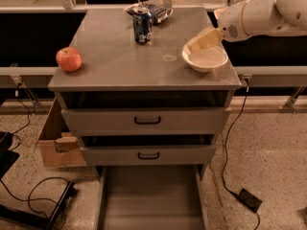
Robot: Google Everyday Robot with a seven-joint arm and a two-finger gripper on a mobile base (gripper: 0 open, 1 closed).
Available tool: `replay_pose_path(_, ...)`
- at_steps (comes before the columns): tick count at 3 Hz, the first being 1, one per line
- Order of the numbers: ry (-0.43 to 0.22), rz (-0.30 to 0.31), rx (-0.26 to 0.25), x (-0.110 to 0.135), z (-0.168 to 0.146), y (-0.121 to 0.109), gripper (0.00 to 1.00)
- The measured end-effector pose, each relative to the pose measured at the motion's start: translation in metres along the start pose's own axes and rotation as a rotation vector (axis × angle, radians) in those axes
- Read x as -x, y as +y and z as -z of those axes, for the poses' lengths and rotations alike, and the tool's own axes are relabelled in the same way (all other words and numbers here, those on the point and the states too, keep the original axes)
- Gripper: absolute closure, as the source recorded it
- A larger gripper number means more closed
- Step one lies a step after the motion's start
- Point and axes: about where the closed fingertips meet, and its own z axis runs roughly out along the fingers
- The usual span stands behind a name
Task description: Place pepsi can into bottom drawer
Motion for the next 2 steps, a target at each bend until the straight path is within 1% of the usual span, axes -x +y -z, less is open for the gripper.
replay_pose_path(1, -0.117, -0.138, -0.059, -0.002, -0.027, -0.018, 0.0)
replay_pose_path(2, -0.152, -0.157, -0.1, 0.002, -0.032, -0.028, 0.0)
